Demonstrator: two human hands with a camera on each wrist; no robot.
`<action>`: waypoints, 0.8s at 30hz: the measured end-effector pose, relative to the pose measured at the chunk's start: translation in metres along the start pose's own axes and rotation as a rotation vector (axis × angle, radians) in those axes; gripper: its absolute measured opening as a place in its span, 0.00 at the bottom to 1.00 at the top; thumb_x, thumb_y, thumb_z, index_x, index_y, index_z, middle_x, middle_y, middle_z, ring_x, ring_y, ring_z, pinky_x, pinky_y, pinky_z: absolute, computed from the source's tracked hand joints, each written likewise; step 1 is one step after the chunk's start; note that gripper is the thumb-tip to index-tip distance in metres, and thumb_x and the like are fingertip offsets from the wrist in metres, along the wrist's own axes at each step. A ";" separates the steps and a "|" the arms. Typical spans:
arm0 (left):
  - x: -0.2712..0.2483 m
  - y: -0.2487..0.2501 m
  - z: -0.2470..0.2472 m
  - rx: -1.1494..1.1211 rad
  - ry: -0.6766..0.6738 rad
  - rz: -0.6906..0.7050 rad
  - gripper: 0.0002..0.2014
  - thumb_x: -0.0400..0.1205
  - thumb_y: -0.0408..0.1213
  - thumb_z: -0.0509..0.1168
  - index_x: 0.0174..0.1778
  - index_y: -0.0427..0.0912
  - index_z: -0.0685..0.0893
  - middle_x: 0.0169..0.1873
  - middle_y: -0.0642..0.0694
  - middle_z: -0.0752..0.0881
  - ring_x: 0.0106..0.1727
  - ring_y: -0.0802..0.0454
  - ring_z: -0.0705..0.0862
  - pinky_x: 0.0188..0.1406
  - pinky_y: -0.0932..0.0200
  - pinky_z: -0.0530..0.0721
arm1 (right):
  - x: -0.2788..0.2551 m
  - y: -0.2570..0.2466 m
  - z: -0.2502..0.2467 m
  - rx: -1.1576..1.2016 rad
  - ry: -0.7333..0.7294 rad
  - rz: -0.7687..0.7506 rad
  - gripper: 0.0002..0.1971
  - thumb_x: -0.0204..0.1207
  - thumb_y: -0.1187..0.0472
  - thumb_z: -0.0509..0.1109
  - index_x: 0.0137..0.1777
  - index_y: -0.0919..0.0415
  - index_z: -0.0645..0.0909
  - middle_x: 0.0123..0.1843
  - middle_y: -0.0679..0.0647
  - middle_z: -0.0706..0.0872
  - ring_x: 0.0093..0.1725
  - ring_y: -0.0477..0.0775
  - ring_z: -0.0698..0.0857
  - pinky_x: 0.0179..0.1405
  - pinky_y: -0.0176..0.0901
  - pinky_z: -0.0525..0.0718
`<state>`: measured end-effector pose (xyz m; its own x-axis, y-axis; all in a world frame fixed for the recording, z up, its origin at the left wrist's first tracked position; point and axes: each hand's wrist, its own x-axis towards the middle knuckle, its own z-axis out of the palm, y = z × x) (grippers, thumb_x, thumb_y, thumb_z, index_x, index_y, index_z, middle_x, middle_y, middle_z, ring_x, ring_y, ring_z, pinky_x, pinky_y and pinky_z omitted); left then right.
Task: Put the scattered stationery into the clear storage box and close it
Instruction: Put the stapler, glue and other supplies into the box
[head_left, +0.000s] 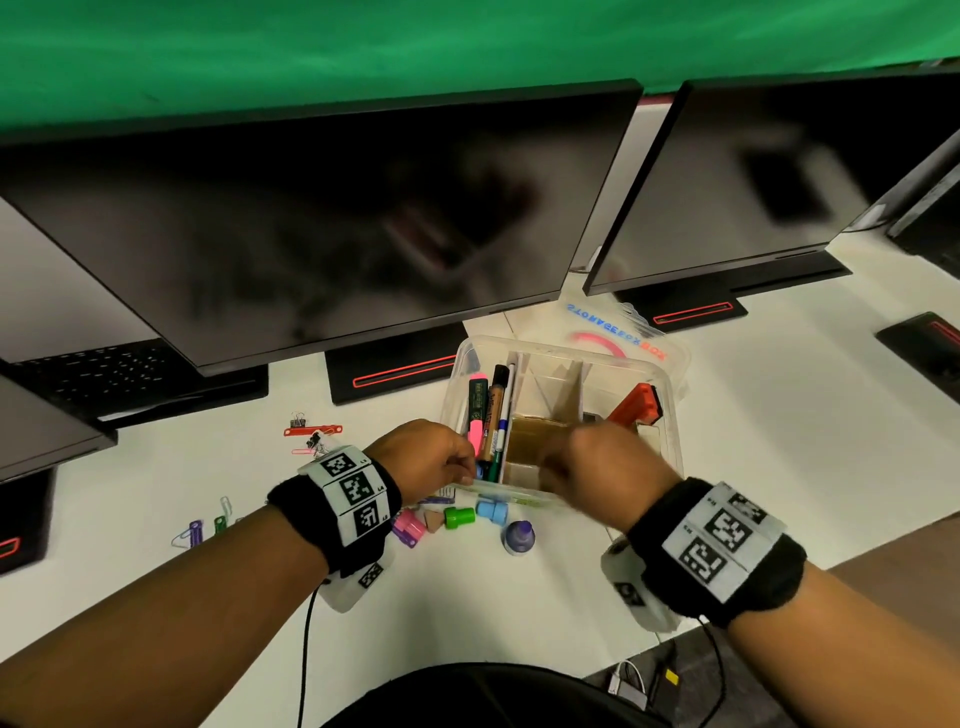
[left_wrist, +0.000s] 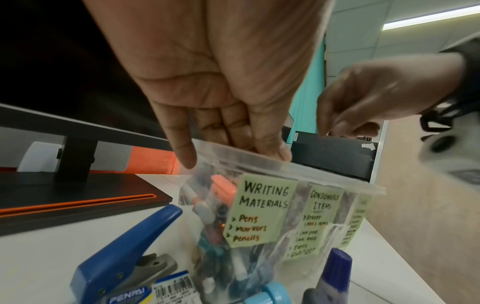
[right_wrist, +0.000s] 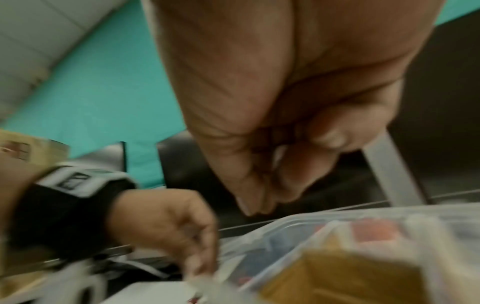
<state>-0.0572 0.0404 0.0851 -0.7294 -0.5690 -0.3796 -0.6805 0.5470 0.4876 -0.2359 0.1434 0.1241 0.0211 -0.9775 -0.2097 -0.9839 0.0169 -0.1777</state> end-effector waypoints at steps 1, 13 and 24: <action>0.001 -0.001 0.001 -0.001 0.005 0.005 0.10 0.81 0.40 0.65 0.55 0.46 0.88 0.53 0.49 0.89 0.56 0.52 0.83 0.65 0.55 0.79 | -0.004 -0.011 0.007 0.044 -0.039 -0.120 0.11 0.80 0.57 0.60 0.52 0.54 0.85 0.46 0.52 0.89 0.42 0.52 0.85 0.44 0.36 0.79; 0.002 -0.007 0.008 -0.033 0.055 -0.108 0.43 0.78 0.45 0.68 0.83 0.52 0.47 0.84 0.52 0.46 0.83 0.49 0.58 0.78 0.52 0.65 | -0.007 -0.004 0.099 -0.109 -0.326 -0.117 0.14 0.78 0.73 0.55 0.59 0.67 0.78 0.59 0.65 0.79 0.51 0.64 0.83 0.46 0.50 0.77; 0.004 -0.015 0.018 0.010 -0.039 -0.075 0.38 0.84 0.48 0.58 0.82 0.51 0.38 0.82 0.49 0.33 0.85 0.48 0.47 0.82 0.51 0.58 | -0.034 0.015 -0.010 0.420 0.390 0.104 0.06 0.70 0.67 0.74 0.45 0.59 0.89 0.39 0.47 0.81 0.38 0.47 0.80 0.39 0.25 0.72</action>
<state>-0.0510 0.0406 0.0620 -0.6781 -0.5846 -0.4454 -0.7341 0.5096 0.4488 -0.2535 0.1745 0.1385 -0.2174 -0.9700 0.1090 -0.8207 0.1212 -0.5583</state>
